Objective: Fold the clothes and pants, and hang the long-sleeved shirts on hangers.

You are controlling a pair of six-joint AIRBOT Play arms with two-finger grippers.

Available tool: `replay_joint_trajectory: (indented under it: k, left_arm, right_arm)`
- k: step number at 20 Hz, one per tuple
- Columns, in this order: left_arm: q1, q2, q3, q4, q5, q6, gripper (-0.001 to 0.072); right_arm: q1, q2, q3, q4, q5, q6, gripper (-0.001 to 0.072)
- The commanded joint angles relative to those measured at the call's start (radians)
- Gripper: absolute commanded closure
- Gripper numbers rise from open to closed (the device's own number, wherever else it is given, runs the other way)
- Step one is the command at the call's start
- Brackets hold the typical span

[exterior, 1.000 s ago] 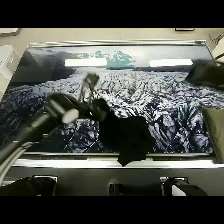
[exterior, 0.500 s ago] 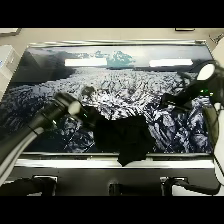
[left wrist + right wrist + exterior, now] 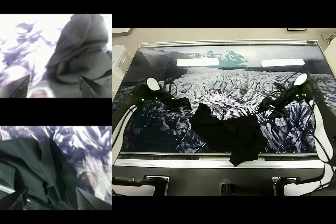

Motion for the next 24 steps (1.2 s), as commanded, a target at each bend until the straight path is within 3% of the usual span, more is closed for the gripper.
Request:
replay_joint_trajectory:
  k: [1, 7, 8, 9, 10, 11, 12, 13, 14, 15, 20, 24]
  left_arm:
    - [-0.004, -0.111, -0.001, -0.174, 0.041, 0.064, -0.001]
    - [-0.072, -0.165, -0.001, -0.176, 0.041, 0.069, -0.0006]
    - [-0.077, -0.165, -0.002, -0.175, 0.04, 0.069, 0.0033]
    - [-0.082, -0.166, -0.002, -0.175, 0.042, 0.069, 0.0142]
    - [-0.09, -0.17, -0.001, -0.175, 0.05, 0.069, 0.0189]
    - [-0.098, -0.175, -0.001, -0.175, 0.05, 0.069, 0.0189]
    - [-0.103, -0.18, -0.002, -0.175, 0.05, 0.066, 0.0224]
    - [-0.104, -0.182, -0.001, -0.174, 0.049, 0.066, 0.0395]
    - [-0.104, -0.182, -0.001, -0.174, 0.047, 0.066, 0.0603]
    - [-0.103, -0.182, 0.0, -0.175, 0.047, 0.066, 0.068]
    - [-0.058, -0.069, 0.118, -0.171, 0.048, 0.109, 0.0682]
    - [0.001, 0.147, 0.299, -0.165, 0.076, 0.128, 0.0682]
  right_arm:
    - [0.036, -0.05, -0.005, 0.023, -0.039, -0.006, 0.0004]
    - [0.139, -0.126, -0.01, -0.044, -0.109, 0.028, 0.0004]
    - [0.148, -0.137, -0.01, -0.042, -0.11, 0.032, 0.0007]
    - [0.157, -0.143, -0.01, -0.043, -0.111, 0.035, 0.001]
    - [0.164, -0.146, -0.01, -0.044, -0.111, 0.039, 0.0016]
    - [0.17, -0.146, -0.01, -0.044, -0.11, 0.043, 0.0057]
    - [0.17, -0.146, -0.01, -0.04, -0.109, 0.054, 0.0173]
    - [0.17, -0.146, -0.01, -0.042, -0.106, 0.072, 0.0328]
    - [0.17, -0.146, -0.01, -0.042, -0.098, 0.077, 0.0549]
    - [0.17, -0.145, -0.01, -0.043, -0.086, 0.085, 0.0671]
    - [0.133, -0.021, 0.072, -0.048, -0.108, 0.019, 0.0674]
    - [0.063, 0.221, 0.297, -0.053, -0.239, -0.054, 0.0674]
